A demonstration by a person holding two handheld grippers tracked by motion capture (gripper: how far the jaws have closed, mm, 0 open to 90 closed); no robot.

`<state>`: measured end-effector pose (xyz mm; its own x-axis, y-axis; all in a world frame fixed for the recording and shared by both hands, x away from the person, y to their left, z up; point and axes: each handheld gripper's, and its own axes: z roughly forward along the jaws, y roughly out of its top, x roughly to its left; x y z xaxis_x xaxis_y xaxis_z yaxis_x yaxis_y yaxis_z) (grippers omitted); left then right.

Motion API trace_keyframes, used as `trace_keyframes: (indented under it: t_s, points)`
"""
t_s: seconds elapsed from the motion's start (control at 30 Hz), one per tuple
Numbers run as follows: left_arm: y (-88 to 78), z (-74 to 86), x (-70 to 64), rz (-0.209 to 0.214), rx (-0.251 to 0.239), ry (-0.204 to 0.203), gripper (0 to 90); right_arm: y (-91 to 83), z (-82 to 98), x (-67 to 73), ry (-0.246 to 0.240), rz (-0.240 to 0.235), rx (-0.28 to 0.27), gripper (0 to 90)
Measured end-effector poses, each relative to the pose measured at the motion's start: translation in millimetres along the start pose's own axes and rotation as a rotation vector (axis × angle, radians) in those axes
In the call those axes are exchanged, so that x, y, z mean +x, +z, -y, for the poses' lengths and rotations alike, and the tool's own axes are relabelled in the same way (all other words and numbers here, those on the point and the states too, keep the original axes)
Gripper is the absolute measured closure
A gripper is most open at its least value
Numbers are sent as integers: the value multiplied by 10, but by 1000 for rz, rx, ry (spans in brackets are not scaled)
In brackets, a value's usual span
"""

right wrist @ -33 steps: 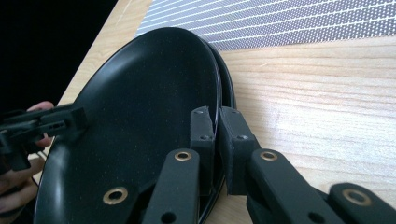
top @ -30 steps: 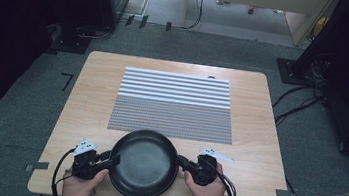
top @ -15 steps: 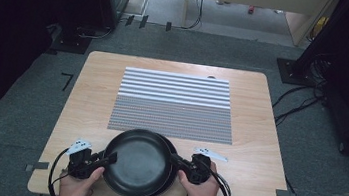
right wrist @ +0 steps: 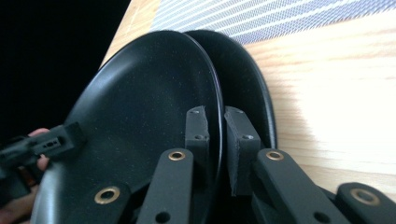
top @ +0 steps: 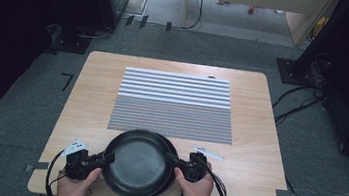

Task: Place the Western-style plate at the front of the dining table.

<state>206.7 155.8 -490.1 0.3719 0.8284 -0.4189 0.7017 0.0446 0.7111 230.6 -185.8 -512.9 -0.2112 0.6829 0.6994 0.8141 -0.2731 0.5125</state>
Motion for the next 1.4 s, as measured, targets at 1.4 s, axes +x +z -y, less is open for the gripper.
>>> trace_keyframes:
  t_s: [1.4]
  points:
    - [622, -1200, -128, 74, 3, -71, 757, -117, -1145, -112, 77, -28, -101, 847]
